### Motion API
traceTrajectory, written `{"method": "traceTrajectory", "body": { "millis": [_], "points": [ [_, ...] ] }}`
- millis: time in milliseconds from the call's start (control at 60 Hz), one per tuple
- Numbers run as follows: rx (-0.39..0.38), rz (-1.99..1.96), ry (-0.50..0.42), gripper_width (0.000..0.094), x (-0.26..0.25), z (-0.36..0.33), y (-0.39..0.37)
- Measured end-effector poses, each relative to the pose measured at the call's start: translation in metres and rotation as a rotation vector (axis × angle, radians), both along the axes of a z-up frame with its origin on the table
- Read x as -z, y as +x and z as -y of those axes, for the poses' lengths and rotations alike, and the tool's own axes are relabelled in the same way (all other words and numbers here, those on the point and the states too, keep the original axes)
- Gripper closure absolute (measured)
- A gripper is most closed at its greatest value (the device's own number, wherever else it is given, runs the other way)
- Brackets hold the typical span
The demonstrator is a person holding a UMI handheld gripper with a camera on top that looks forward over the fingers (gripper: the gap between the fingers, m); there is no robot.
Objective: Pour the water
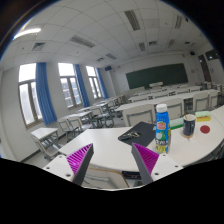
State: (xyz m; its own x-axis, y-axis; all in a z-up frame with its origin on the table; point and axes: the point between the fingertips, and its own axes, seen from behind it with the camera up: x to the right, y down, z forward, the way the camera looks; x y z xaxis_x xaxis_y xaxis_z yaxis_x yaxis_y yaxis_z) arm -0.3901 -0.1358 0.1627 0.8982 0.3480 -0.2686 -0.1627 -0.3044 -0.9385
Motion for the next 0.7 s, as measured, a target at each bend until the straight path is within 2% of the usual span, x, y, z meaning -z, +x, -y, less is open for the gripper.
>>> {"method": "traceTrajectory", "body": {
  "millis": [250, 450, 700],
  "points": [
    [0.034, 0.041, 0.038, 0.0106, -0.003, -0.002, 0.021],
    [0.129, 0.07, 0.048, 0.0108, -0.006, 0.001, 0.063],
    [0.251, 0.159, 0.041, 0.0107, 0.018, -0.063, 0.136]
  ]
}}
